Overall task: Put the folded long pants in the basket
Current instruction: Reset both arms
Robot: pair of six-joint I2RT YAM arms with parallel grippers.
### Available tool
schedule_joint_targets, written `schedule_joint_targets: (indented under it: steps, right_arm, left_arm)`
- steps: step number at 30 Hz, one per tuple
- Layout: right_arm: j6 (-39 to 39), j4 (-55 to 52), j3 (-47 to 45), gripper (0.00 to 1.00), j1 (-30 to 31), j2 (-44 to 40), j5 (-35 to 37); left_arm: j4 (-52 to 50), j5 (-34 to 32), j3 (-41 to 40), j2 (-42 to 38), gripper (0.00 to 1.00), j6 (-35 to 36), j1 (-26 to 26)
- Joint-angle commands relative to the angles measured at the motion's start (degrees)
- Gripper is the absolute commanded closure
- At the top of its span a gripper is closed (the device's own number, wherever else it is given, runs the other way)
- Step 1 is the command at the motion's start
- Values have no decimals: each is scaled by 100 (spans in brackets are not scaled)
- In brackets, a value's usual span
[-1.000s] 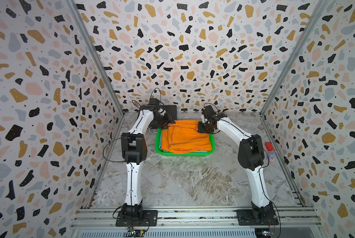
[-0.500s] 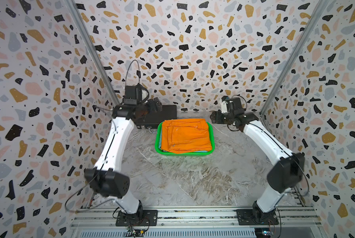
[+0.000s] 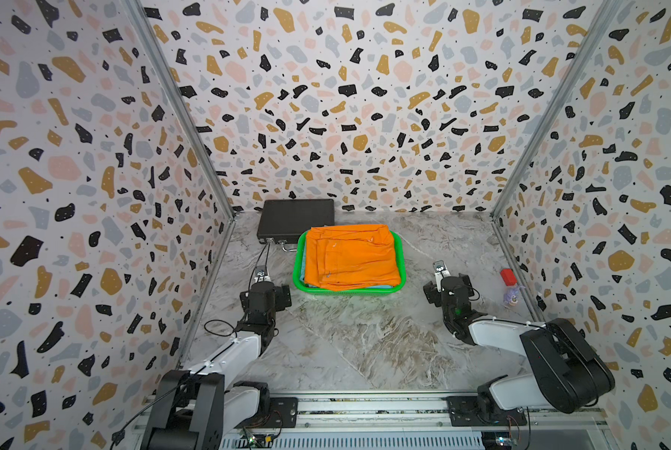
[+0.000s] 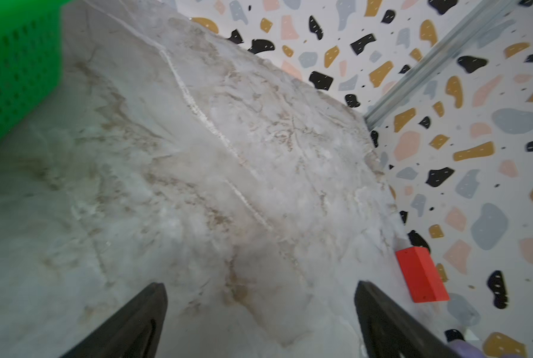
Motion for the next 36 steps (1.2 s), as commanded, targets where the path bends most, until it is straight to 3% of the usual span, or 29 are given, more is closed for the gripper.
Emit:
schedule_joint_targets:
  steps: [1, 3, 6, 8, 9, 11, 12, 13, 16, 19, 22, 23, 25, 26, 27, 28, 31, 36]
  right_arm:
    - [-215, 656, 320, 0, 35, -91, 885]
    - [-213, 711, 246, 0, 35, -143, 926]
    - [-65, 261, 234, 0, 5, -350, 1093]
    - [-306, 388, 113, 0, -45, -375, 921]
    - [-323, 570, -11, 0, -107, -243, 1054]
    - [-34, 1356, -328, 1, -273, 141, 1414]
    - [-277, 1699, -400, 0, -213, 281, 1302]
    - [-471, 2181, -571, 0, -312, 470, 634]
    - [-483, 2916, -721, 0, -345, 743, 1036]
    - [-19, 2388, -799, 0, -770, 405, 180]
    - [745, 1207, -540, 0, -1757, 199, -1738]
    - [976, 1915, -590, 2, -2128, 668, -2094]
    - [1109, 1000, -461, 0, -2159, 284, -2050]
    - [1011, 1828, -633, 0, -2149, 588, -2061]
    - [1001, 1917, -697, 0, -2136, 520, -2045]
    - [1065, 1356, -612, 0, -2132, 275, -2022]
    - [977, 1850, -641, 0, -2078, 544, -1901]
    - [779, 1194, -436, 0, -2070, 414, -2536]
  left_arm:
    - [1686, -400, -150, 533, 0, 181, -22]
    - [2380, -316, -111, 1113, 0, 364, -34]
    - [1958, -1, 7, 1115, 0, 399, -48]
    - [2714, -122, -306, 1349, 0, 371, -61]
    - [3160, -204, -386, 1502, 0, 453, -94]
    - [2799, -209, -275, 1385, 0, 434, -118]
    - [2591, -214, -233, 1330, 0, 415, -117]
    - [2630, -223, -243, 1344, 0, 419, -126]
    - [2773, -250, -273, 1397, 0, 428, -136]
    - [2769, -259, -274, 1384, 0, 437, -151]
    - [2769, -259, -274, 1393, 0, 445, -153]
    - [2769, -260, -272, 1382, 0, 445, -153]
    - [2770, -276, -274, 1385, 0, 443, -162]
    - [2769, -276, -274, 1382, 0, 454, -162]
    - [2769, -276, -270, 1386, 0, 454, -162]
    - [2769, -276, -271, 1385, 0, 454, -162]
    - [2760, -268, -266, 1383, 0, 463, -162]
    - [2757, -270, -266, 1382, 0, 463, -162]
